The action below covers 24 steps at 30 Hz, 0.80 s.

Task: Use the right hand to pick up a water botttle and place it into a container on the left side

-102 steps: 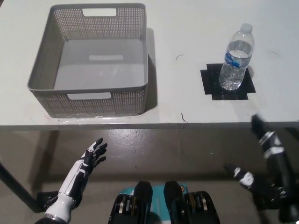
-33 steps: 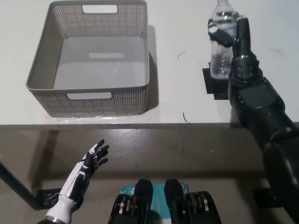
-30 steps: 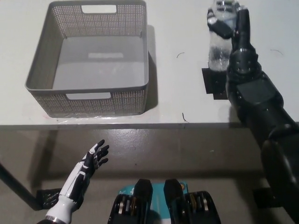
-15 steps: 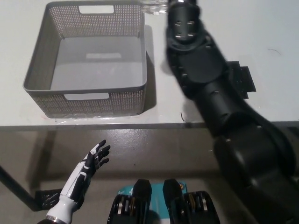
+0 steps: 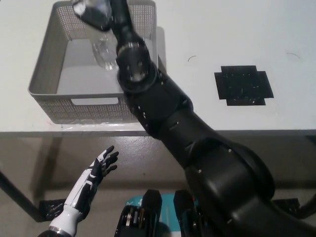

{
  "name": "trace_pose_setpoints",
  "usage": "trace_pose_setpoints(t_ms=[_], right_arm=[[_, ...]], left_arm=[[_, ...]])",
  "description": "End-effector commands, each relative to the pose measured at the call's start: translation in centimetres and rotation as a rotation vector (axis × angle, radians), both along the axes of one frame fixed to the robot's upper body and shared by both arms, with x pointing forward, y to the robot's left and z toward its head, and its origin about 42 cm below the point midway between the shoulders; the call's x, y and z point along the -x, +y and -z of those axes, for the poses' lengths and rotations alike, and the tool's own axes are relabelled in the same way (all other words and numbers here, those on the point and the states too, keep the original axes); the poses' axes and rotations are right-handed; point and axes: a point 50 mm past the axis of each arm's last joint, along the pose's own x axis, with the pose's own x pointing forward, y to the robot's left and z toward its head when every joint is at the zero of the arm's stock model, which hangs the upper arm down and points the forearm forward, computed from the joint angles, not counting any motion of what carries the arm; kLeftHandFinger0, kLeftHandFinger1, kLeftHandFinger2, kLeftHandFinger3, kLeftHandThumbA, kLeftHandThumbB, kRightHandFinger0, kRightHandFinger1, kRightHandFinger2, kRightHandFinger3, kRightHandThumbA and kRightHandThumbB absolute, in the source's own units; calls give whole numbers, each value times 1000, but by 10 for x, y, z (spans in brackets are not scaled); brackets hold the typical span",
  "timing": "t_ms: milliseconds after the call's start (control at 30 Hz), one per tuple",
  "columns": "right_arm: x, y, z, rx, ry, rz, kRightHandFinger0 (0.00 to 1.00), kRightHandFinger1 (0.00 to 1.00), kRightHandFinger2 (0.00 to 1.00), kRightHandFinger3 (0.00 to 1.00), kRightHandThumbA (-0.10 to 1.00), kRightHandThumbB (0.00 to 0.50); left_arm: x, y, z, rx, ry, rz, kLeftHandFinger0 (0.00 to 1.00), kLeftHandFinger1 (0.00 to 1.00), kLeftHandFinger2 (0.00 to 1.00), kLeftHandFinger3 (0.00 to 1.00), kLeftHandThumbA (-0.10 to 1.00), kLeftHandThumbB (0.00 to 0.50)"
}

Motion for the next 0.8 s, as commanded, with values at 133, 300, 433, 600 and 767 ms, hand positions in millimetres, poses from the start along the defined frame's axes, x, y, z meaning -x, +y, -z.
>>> trace_pose_setpoints(t_ms=[133, 300, 433, 600, 767], right_arm=[[-9, -22, 33, 131, 83, -21, 222, 656, 1000, 1000, -57, 207], [-13, -34, 45, 168, 134, -118, 1000, 1000, 1000, 1000, 569, 454], [-14, -37, 46, 176, 113, -155, 1000, 1000, 1000, 1000, 759, 499], [-14, -35, 39, 214, 58, -163, 1000, 1000, 1000, 1000, 952, 500], [-16, -34, 13, 198, -60, -160, 1000, 1000, 1000, 1000, 1000, 500]], left_arm=[[-2, 3, -12, -37, -48, 34, 1000, 1000, 1000, 1000, 1000, 178], [-3, 2, -12, -47, -45, 41, 1000, 1000, 1000, 1000, 1000, 184], [-4, 2, -13, -43, -43, 54, 1000, 1000, 1000, 1000, 1000, 183], [-3, 2, -12, -39, -39, 54, 1000, 1000, 1000, 1000, 1000, 176], [-6, 2, -14, -42, -40, 55, 1000, 1000, 1000, 1000, 1000, 185]])
